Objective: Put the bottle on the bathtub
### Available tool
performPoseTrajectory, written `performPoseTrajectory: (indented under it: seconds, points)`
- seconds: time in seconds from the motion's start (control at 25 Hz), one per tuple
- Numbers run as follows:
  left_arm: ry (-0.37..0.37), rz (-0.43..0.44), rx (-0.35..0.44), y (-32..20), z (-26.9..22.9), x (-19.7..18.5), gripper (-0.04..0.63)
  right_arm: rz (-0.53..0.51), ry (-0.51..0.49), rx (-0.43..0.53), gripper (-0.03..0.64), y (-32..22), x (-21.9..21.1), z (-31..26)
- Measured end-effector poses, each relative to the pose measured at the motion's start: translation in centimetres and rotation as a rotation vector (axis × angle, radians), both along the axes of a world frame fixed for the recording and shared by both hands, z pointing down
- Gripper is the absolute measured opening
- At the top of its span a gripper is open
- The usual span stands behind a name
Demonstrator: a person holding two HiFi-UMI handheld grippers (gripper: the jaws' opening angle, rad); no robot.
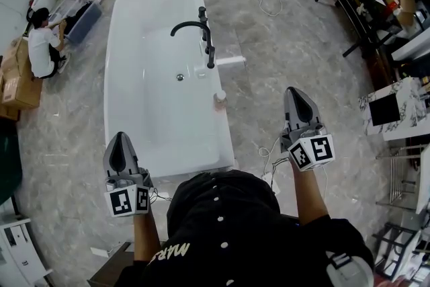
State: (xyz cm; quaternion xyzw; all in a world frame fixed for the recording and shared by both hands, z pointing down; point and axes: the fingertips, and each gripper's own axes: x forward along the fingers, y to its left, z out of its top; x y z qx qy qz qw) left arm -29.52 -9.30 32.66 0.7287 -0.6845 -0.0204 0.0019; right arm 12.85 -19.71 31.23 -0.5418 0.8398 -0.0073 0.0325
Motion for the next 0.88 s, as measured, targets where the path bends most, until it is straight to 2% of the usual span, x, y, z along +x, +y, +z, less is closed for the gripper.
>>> performPoseTrajectory:
  seconds: [0.88]
  points:
    - [-0.001, 0.002, -0.001, 0.4, -0.4, 1.6, 0.011, -0.034, 0.014, 0.004, 0.002, 0.0, -0.5, -0.4]
